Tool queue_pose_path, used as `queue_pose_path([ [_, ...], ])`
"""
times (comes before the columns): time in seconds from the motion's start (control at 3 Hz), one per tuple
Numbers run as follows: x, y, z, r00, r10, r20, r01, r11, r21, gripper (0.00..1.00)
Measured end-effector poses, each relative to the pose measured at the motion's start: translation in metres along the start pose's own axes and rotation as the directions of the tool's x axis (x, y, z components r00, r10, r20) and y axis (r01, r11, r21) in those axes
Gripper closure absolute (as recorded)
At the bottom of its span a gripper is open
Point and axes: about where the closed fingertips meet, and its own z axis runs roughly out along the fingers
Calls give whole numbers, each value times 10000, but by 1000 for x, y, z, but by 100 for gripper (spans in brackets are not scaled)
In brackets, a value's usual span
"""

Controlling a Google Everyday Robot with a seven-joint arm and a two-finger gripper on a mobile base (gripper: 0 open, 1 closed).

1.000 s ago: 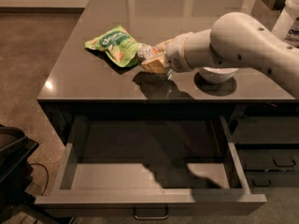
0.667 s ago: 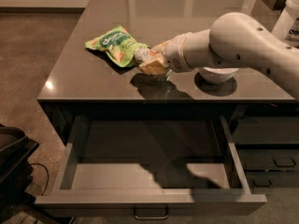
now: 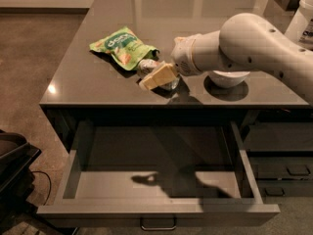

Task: Pick 7up can from top drawer and place on counter

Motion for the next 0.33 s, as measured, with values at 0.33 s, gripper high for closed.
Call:
queue_pose_path([
  [0.33,0,0,0,10000,0,0,0,10000,0,0],
])
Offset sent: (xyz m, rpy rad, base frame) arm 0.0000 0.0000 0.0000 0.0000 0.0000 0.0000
